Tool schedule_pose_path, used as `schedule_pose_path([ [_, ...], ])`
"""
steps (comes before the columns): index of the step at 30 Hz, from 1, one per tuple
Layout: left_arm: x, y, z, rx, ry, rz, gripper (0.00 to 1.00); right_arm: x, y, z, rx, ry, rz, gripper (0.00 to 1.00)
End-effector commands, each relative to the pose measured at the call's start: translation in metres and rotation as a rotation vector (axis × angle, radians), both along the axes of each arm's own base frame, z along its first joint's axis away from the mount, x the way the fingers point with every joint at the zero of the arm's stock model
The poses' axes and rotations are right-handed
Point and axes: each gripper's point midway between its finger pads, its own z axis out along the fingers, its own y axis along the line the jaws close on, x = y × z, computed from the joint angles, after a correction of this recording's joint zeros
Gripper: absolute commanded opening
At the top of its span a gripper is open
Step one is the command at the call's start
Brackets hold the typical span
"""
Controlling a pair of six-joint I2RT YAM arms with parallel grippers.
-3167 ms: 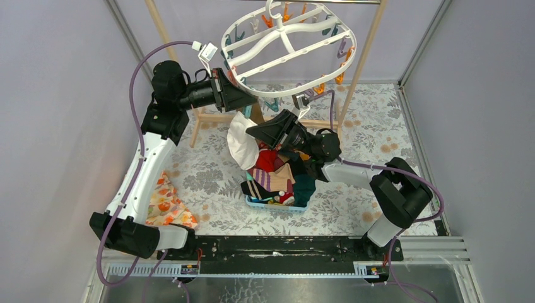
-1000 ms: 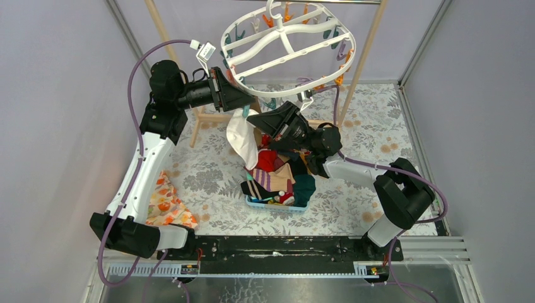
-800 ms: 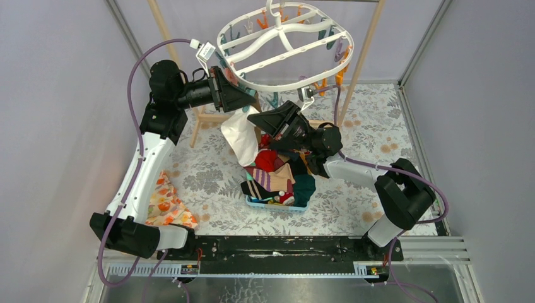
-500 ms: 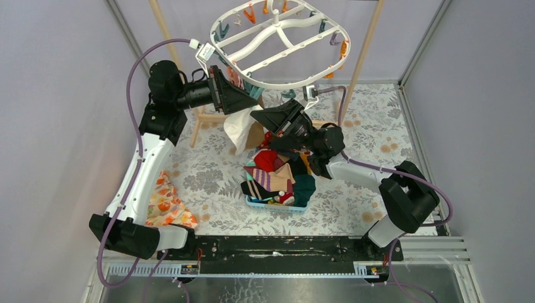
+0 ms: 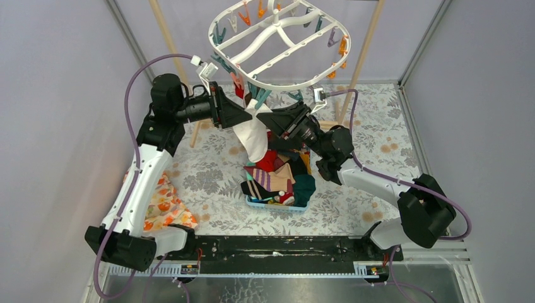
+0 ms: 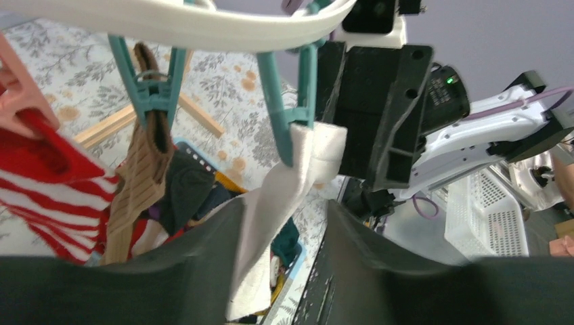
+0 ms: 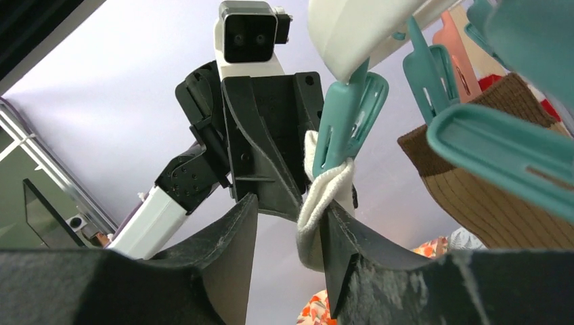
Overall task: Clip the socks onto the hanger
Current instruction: Clamp the sock onto the hanger, then open the clamp at the hanger.
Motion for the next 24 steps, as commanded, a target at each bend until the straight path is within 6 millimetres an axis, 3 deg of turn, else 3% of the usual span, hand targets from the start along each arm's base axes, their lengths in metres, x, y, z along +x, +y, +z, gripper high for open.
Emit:
schedule_pose_path([
  [1,0.004,0.001,-0.006,0.027,-0.031,0.014,0.31,-0.004,-0.005,0.014,-0.003,-0.039,-0.011,0.47],
  [4,0.005,0.003,-0.001,0.032,-0.044,0.032,0.09,-0.002,-0.01,0.004,-0.049,-0.018,-0.052,0.58],
  [10,0.004,0.011,0.008,0.073,-0.091,0.087,0.03,0.001,-0.038,-0.031,-0.222,0.02,-0.225,0.99],
  [14,0.006,0.015,0.009,0.087,-0.081,0.12,0.01,0.012,-0.065,-0.052,-0.315,0.067,-0.386,1.0],
  [18,0.005,0.016,0.01,0.083,-0.066,0.128,0.01,0.037,-0.095,-0.057,-0.309,0.211,-0.581,1.0],
  [21,0.005,0.017,0.012,0.083,-0.065,0.136,0.01,0.037,-0.099,-0.038,-0.284,0.068,-0.627,1.0],
  [24,0.006,0.018,0.014,0.091,-0.07,0.146,0.01,0.034,-0.084,-0.019,-0.312,-0.065,-0.588,0.88],
])
